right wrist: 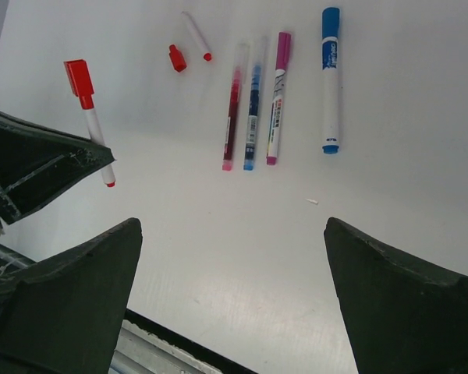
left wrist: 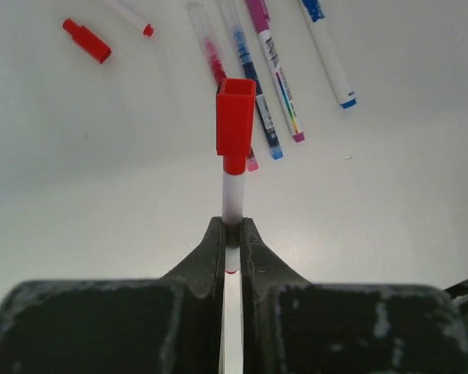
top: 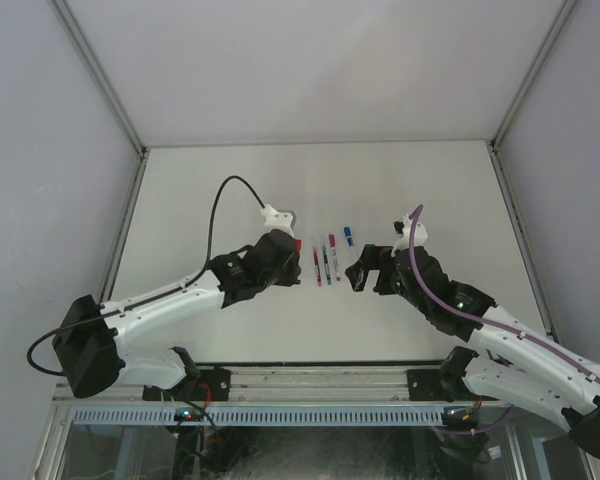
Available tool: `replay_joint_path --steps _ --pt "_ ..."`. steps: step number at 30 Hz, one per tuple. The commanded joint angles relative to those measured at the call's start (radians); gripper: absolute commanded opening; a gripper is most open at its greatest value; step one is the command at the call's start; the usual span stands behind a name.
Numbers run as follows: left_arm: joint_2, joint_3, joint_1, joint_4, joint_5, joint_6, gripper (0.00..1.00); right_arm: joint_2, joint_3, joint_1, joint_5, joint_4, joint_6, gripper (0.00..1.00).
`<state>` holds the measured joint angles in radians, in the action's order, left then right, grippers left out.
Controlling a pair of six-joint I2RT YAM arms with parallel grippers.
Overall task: Insert the pens into the pen caps
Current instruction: Place the pen at the center of the board.
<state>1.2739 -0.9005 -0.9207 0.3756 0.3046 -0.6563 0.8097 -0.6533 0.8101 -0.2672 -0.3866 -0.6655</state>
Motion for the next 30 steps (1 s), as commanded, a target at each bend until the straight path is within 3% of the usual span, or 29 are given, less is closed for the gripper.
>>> replay_joint_path --steps 1,17,30 --pt "0.051 -0.044 0.042 -0.054 -0.037 -0.089 0.04 0.001 -0.008 -0.006 0.003 -0.022 -0.045 0.99" --pt "0.32 -0.081 0.115 -0.137 -0.115 -0.17 0.01 0.044 -0.009 0.009 -0.018 -0.066 -0.091 0.98" --pt "0.39 -0.1 0.129 -0.158 -0.102 -0.188 0.06 0.057 -0.008 0.064 -0.059 -0.072 -0.119 0.97"
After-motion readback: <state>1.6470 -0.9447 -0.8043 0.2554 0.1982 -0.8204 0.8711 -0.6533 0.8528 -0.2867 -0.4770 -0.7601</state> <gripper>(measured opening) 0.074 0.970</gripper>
